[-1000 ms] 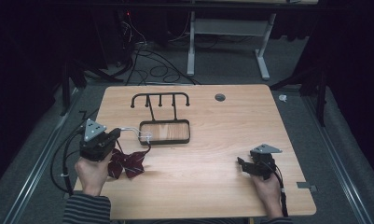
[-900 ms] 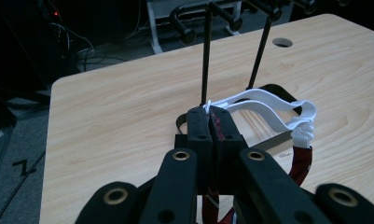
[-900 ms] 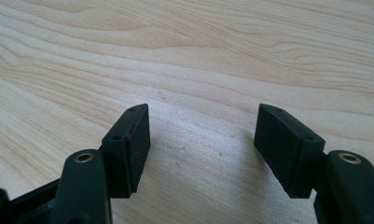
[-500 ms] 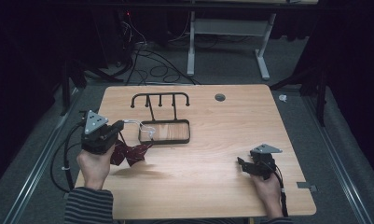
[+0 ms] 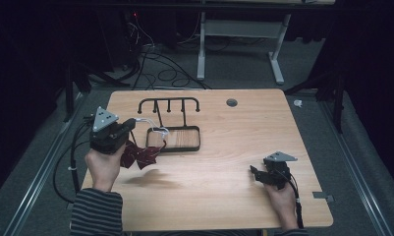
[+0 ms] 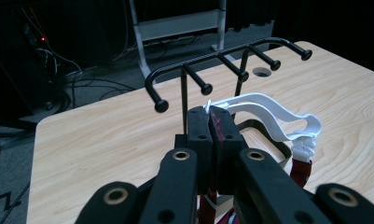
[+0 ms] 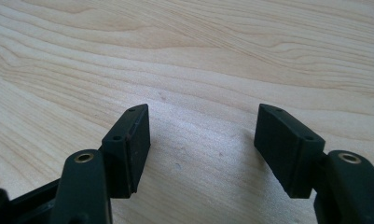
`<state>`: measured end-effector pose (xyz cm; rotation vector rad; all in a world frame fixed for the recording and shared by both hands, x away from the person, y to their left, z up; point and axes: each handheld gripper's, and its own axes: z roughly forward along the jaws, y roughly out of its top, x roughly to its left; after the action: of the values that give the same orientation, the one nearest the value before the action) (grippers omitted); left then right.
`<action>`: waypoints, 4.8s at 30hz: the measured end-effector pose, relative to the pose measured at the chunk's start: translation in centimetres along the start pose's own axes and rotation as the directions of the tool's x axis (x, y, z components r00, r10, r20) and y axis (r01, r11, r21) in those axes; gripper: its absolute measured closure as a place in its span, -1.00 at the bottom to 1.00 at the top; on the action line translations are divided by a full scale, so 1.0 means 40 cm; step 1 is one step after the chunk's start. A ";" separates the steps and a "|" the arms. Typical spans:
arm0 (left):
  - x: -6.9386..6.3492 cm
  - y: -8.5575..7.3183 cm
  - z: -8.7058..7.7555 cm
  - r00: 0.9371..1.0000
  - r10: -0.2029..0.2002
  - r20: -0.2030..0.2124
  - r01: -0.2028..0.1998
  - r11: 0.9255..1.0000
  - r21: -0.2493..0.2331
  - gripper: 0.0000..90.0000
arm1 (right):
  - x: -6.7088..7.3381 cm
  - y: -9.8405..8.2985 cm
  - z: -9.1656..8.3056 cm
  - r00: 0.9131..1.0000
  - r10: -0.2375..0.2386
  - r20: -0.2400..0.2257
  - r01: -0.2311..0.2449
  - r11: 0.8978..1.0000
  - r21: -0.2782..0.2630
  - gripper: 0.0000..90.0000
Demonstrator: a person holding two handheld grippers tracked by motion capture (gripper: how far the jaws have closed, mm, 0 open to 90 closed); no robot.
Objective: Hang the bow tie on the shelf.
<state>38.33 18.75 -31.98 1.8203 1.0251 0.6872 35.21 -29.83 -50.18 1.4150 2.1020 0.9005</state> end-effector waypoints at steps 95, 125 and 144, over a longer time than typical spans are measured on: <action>-0.024 0.112 0.176 0.994 0.097 -0.051 -0.095 0.995 0.039 0.96 | 0.000 0.000 0.000 1.000 -0.002 -0.006 0.002 1.000 0.000 -0.17; -0.060 0.124 0.229 0.984 0.137 -0.114 -0.127 0.988 0.088 0.96 | 0.000 0.000 0.000 1.000 -0.005 -0.005 0.005 1.000 0.000 -0.18; -0.086 0.132 0.283 0.986 0.144 -0.087 -0.133 0.984 0.114 0.96 | 0.000 -0.001 0.000 1.000 -0.002 -0.008 0.002 1.000 0.000 -0.18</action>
<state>47.41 9.51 -32.23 1.9831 1.0213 0.8234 35.18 -29.85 -50.18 1.4110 2.1086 0.9068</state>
